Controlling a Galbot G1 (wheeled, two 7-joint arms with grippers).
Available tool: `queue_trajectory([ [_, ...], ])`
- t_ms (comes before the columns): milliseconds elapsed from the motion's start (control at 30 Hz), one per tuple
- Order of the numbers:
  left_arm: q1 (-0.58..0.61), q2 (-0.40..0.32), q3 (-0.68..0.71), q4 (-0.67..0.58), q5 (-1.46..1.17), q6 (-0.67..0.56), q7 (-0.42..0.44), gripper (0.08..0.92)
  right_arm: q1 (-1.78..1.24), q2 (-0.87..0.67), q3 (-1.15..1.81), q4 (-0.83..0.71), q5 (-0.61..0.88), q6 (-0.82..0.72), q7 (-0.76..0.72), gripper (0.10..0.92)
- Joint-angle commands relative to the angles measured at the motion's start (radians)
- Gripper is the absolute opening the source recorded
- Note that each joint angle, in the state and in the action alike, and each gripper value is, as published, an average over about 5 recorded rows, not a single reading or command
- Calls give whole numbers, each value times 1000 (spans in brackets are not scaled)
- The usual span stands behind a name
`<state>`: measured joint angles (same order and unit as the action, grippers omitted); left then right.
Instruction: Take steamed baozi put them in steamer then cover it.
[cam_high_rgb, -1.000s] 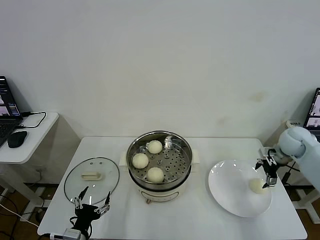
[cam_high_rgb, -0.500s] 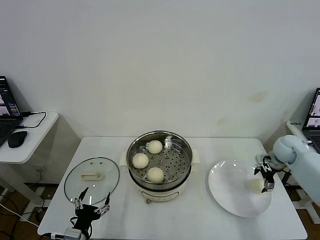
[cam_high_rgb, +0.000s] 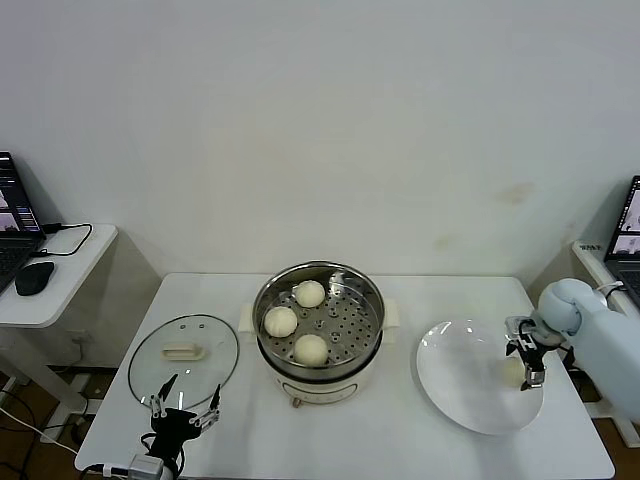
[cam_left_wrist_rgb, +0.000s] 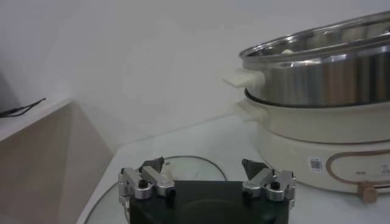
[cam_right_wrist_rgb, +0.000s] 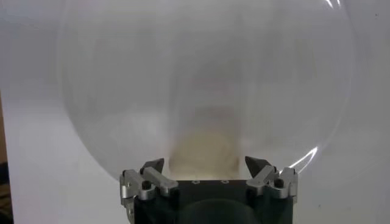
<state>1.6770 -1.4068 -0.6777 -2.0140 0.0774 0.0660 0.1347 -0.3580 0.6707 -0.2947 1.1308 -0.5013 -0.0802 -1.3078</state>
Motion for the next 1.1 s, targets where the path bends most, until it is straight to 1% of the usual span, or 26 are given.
queue_trajectory([
  [33,1,0,-1,2,0,0,0,823,-2,10,3,-15,-10,3,7,823],
  [300,-3,1,1,5,0,0,0,823,1,-15,5,7,3,-1,3,820],
  [333,-4,0,3,5,0,0,0,823,0,-19,5,12,5,-2,2,811],
  [400,-6,0,6,7,0,0,0,823,-1,-26,7,19,8,-4,2,774],
  [567,-7,-1,14,9,1,-1,0,823,8,-38,3,37,20,-15,2,639],
  [700,-7,0,20,8,1,-1,-1,823,48,-51,-24,66,58,-34,0,597],
  [833,-9,1,22,7,1,-2,-2,823,147,-76,-97,121,141,-72,-5,590],
  [967,-12,2,18,0,0,-3,-4,823,314,-94,-232,191,274,-123,-5,586],
  [1100,-14,-5,9,-20,2,5,-9,823,485,-71,-340,251,408,-181,-6,588],
])
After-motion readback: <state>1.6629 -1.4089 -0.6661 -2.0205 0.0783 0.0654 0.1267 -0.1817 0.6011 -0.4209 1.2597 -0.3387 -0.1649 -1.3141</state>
